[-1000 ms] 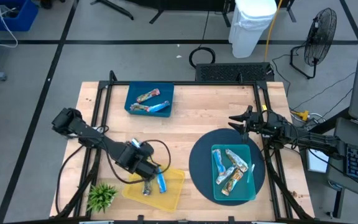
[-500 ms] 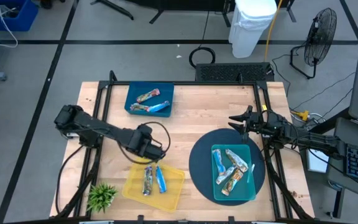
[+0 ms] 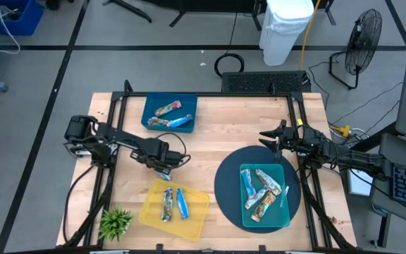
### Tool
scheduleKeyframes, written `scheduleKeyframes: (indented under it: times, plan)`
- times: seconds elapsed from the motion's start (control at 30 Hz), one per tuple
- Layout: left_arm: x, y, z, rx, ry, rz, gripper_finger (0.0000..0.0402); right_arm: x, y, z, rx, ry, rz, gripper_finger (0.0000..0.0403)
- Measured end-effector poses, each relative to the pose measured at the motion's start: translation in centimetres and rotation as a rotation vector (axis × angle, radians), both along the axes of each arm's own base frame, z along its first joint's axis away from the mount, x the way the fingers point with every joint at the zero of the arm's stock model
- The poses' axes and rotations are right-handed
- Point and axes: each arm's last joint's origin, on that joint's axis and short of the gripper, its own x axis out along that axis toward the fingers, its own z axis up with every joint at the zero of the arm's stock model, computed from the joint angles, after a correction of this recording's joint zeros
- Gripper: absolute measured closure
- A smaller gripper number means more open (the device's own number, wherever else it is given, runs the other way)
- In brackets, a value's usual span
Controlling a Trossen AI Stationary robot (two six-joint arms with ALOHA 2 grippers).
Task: Pick and place Granola Bars by type
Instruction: Put the blue granola bar into the yellow bin
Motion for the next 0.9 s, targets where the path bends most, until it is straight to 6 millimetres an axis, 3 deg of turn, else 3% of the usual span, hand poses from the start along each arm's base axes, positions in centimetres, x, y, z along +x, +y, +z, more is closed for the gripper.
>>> scheduleKeyframes:
  times: [0.33, 0.9]
  plan:
    - [0.7, 1.0, -1.0, -0.020, -0.110, -0.084, 0.0179, 0.0, 0.0, 0.0, 0.000, 0.000, 0.000, 0.0268]
    - [4.2, 3.6, -0.9, 0.127, -0.442, -0.229, 0.0209, 0.0, 0.0, 0.0, 0.000, 0.000, 0.000, 0.0268]
